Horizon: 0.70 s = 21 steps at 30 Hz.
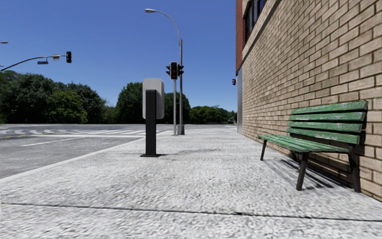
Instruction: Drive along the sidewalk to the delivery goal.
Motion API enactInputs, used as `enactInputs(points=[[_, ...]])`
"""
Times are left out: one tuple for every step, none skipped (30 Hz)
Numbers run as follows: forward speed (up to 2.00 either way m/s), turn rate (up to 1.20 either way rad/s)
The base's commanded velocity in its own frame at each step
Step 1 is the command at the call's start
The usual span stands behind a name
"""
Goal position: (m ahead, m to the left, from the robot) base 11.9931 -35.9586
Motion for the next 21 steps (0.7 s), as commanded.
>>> enactInputs(points=[[2.0,-0.28],[2.0,-0.28],[2.0,-0.28],[2.0,-0.28],[2.0,-0.28],[2.0,-0.28],[2.0,-0.28],[2.0,0.0],[2.0,0.0],[2.0,0.0],[2.0,0.0],[2.0,0.0],[2.0,0.0],[2.0,0.0],[2.0,0.0],[2.0,0.0],[2.0,0.0],[2.0,0.0],[2.0,0.0],[2.0,-0.03],[2.0,-0.03]])
